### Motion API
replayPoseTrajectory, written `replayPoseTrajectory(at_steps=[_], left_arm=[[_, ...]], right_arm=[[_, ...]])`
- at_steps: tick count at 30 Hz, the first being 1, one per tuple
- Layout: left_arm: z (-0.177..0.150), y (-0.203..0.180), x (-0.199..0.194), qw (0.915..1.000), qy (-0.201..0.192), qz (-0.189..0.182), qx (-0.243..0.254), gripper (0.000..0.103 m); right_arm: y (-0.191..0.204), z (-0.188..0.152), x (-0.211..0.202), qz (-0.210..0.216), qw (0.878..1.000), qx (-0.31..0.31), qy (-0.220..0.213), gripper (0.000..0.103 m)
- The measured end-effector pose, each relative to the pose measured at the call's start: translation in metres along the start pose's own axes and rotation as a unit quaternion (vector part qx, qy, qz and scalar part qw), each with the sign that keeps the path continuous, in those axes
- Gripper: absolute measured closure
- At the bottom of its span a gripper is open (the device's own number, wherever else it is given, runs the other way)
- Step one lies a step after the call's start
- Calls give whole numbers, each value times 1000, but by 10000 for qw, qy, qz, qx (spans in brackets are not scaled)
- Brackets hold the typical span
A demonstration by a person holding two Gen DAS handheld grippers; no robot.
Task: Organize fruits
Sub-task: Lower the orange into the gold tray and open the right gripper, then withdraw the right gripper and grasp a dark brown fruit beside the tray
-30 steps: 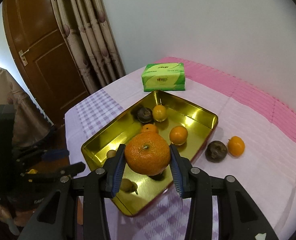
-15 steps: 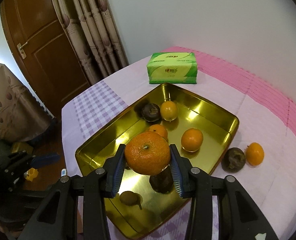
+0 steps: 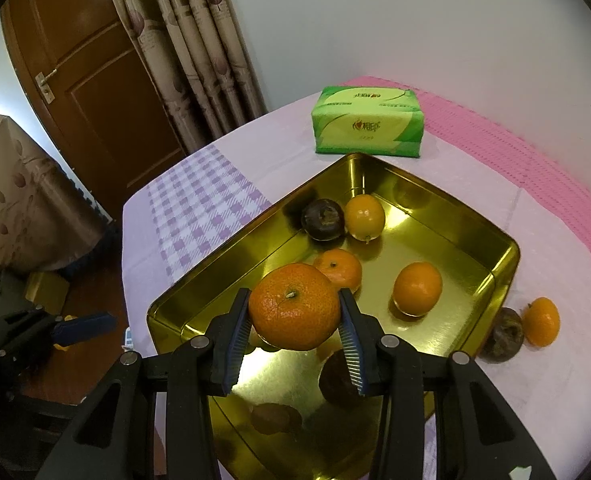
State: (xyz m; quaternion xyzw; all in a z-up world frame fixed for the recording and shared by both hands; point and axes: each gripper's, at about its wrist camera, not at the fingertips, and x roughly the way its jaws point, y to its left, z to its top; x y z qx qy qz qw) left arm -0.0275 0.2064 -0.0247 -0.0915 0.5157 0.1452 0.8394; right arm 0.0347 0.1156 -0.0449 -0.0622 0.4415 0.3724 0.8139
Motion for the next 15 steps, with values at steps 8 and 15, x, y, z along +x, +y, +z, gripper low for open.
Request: replayPoseTrajectory(at_steps=[8, 15], left_arm=[[0, 0, 1, 10000, 20, 13, 10, 37], [-1, 0, 2, 10000, 35, 15, -17, 37]], right_arm=[[3, 6, 13, 51, 9999, 37, 118, 63], [-1, 13, 3, 293, 9989, 300, -194, 59]])
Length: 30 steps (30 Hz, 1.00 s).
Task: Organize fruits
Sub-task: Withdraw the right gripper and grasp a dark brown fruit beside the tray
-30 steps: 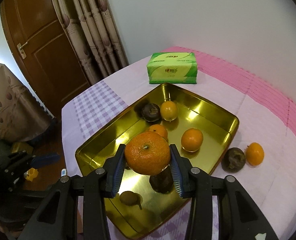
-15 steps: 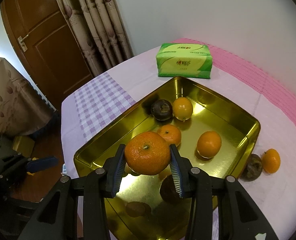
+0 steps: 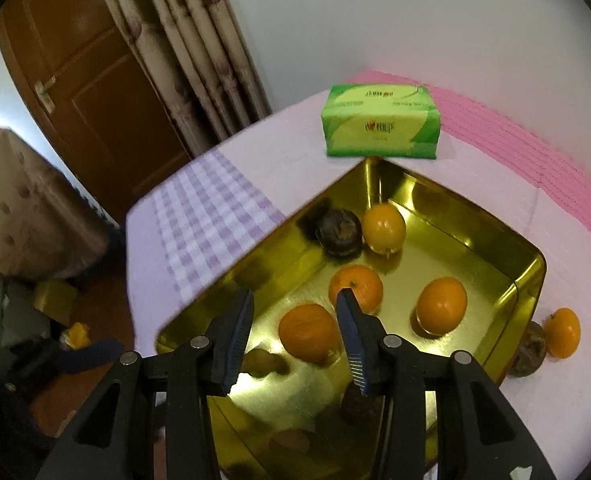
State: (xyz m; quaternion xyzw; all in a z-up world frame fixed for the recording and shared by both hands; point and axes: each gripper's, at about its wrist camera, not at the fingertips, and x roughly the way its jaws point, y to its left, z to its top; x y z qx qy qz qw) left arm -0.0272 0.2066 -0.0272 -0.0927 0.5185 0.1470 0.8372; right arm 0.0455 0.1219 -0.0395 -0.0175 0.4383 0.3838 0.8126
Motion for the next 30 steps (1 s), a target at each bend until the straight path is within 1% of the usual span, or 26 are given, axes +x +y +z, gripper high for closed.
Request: replayPoseTrajectory(at_steps=[2, 4, 6, 7, 9, 11, 14, 17, 18, 21, 24, 26, 28, 30], left_arm=[[0, 0, 0, 10000, -4, 8, 3, 37], [-1, 0, -1, 10000, -16, 12, 13, 37], [-2, 0, -2, 10000, -27, 5, 6, 37], [-1, 0, -2, 10000, -24, -1, 3, 37], [-1, 0, -1, 10000, 0, -30, -5, 37], [-2, -1, -1, 10000, 24, -42, 9, 37], [-2, -4, -2, 10000, 10, -7, 59, 37], [-2, -5, -1, 10000, 16, 12, 70, 37], [-2, -5, 0, 10000, 28, 5, 64, 37], [-1, -4, 0, 10000, 31, -3, 31, 34], [-1, -2, 1, 10000, 36, -32, -1, 33], [-1, -2, 1, 10000, 40, -44, -15, 33], [0, -2, 1, 10000, 39, -46, -19, 33], [0, -2, 1, 10000, 34, -31, -8, 33]], right_arm=[[-7, -1, -15, 13, 9997, 119, -221, 58], [-20, -7, -39, -37, 9983, 266, -521, 57], [-38, -20, -63, -273, 9963, 386, -721, 54], [-51, -28, -71, -448, 9954, 464, -703, 53], [-79, -45, -80, -807, 9930, 677, -528, 53], [-108, -59, -85, -1100, 9881, 1015, -358, 52], [-134, -69, -85, -1107, 9835, 1402, -297, 52], [-135, -67, -75, -1031, 9841, 1417, -293, 52], [-132, -64, -70, -1009, 9856, 1324, -281, 52], [-116, -55, -56, -1123, 9898, 855, -209, 52], [-115, -48, -44, -1168, 9924, 376, -110, 55], [-113, -43, -39, -1200, 9928, -48, -35, 55], [-112, -39, -37, -1123, 9923, -519, 62, 57], [-116, -33, -32, -1147, 9880, -995, 295, 57]])
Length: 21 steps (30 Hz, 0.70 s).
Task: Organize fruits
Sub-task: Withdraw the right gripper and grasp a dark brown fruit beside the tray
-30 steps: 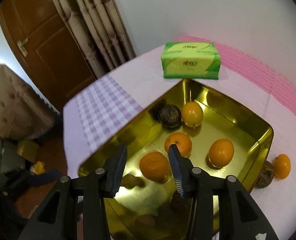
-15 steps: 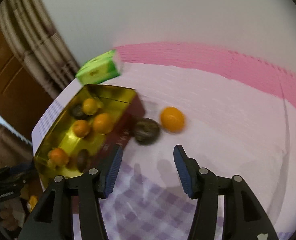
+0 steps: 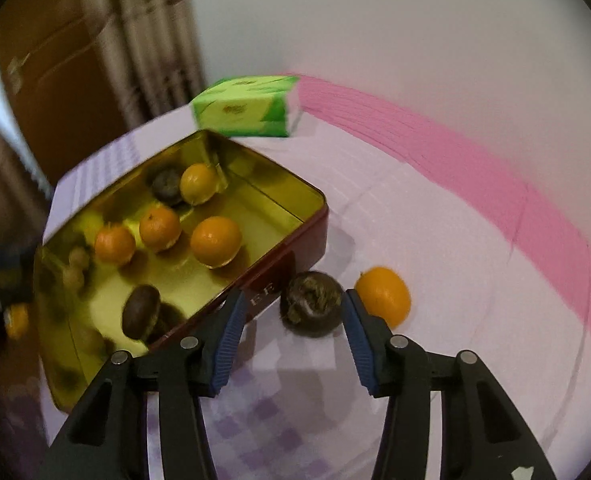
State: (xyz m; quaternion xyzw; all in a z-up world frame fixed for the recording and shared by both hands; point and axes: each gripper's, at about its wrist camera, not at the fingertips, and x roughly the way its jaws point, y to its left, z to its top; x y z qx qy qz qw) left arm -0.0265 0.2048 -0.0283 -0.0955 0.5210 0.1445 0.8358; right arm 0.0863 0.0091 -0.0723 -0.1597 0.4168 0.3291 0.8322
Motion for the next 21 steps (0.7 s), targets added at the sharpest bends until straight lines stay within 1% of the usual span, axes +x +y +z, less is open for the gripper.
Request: replayPoseTrajectory(at_steps=[4, 5, 8, 11, 13, 15, 18, 20, 21], left_arm=[[0, -2, -4, 9998, -118, 124, 90, 33], [1, -4, -6, 9995, -194, 193, 137, 33], [1, -9, -11, 9985, -352, 325, 266, 33], [1, -14, -13, 9975, -425, 410, 400, 33], [0, -17, -13, 9969, -453, 459, 461, 33], [0, -20, -13, 9964, -466, 490, 502, 33], [0, -21, -13, 9964, -461, 512, 498, 33], [-1, -21, -16, 9961, -508, 529, 483, 33], [-1, -21, -18, 9957, -567, 548, 487, 33]], right_arm=[[-4, 10, 14, 194, 9974, -617, 331, 57], [-3, 13, 19, 295, 9954, -790, 452, 57], [3, 14, 31, 338, 9880, -1309, 753, 57], [3, 17, 37, 453, 9809, -1658, 915, 59], [3, 20, 42, 533, 9772, -1758, 1062, 62], [2, 20, 44, 555, 9762, -1771, 1120, 62], [1, 14, 39, 423, 9797, -1623, 1100, 63], [2, 1, 26, 267, 9838, -1448, 1026, 63], [2, -12, 13, 161, 9877, -1272, 896, 63]])
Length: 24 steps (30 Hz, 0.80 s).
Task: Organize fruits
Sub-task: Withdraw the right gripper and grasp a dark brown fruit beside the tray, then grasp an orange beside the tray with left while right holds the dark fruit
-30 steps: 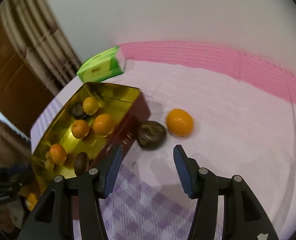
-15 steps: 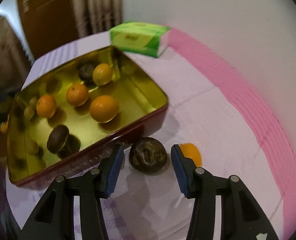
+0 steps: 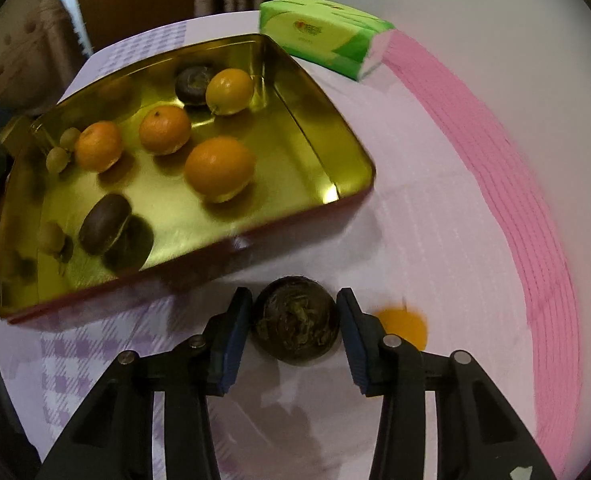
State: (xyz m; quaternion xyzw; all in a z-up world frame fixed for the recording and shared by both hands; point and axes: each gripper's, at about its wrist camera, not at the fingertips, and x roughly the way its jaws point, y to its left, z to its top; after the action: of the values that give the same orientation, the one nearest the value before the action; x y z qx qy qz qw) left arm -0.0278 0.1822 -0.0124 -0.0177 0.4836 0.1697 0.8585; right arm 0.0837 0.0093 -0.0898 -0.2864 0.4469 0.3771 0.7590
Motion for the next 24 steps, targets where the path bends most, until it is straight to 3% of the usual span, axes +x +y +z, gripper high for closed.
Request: replayPoseTrajectory(at_steps=[3, 7, 10, 13, 15, 18, 20, 21, 24], left_arm=[[-1, -2, -8, 9998, -189, 41, 80, 33], [-4, -15, -23, 9981, -484, -89, 379, 33], [-9, -32, -41, 9930, -804, -413, 766, 33], [-10, -55, -58, 9811, -1036, -962, 1318, 33], [-2, -72, -64, 9682, -1114, -1464, 1694, 33], [21, -101, -66, 9418, -1171, -2083, 2366, 33], [41, -128, -61, 9169, -1105, -2389, 2999, 33], [46, -140, -60, 9072, -1146, -2398, 3260, 33], [70, -178, -41, 8667, -1021, -2563, 4156, 33]], right_arm=[[2, -44, -31, -108, 9969, 725, -302, 63], [-19, -114, -58, -660, 9839, 1636, -270, 63], [-50, -167, -76, -1127, 9649, 2366, -186, 63], [-78, -207, -92, -1421, 9469, 2873, -275, 63], [-87, -222, -96, -1616, 9390, 3021, -291, 63], [-91, -238, -97, -1671, 9294, 3253, -497, 63], [-88, -235, -96, -1721, 9266, 3289, -599, 62], [-86, -235, -95, -1764, 9255, 3288, -652, 62], [-88, -240, -93, -1645, 9184, 3499, -836, 62]])
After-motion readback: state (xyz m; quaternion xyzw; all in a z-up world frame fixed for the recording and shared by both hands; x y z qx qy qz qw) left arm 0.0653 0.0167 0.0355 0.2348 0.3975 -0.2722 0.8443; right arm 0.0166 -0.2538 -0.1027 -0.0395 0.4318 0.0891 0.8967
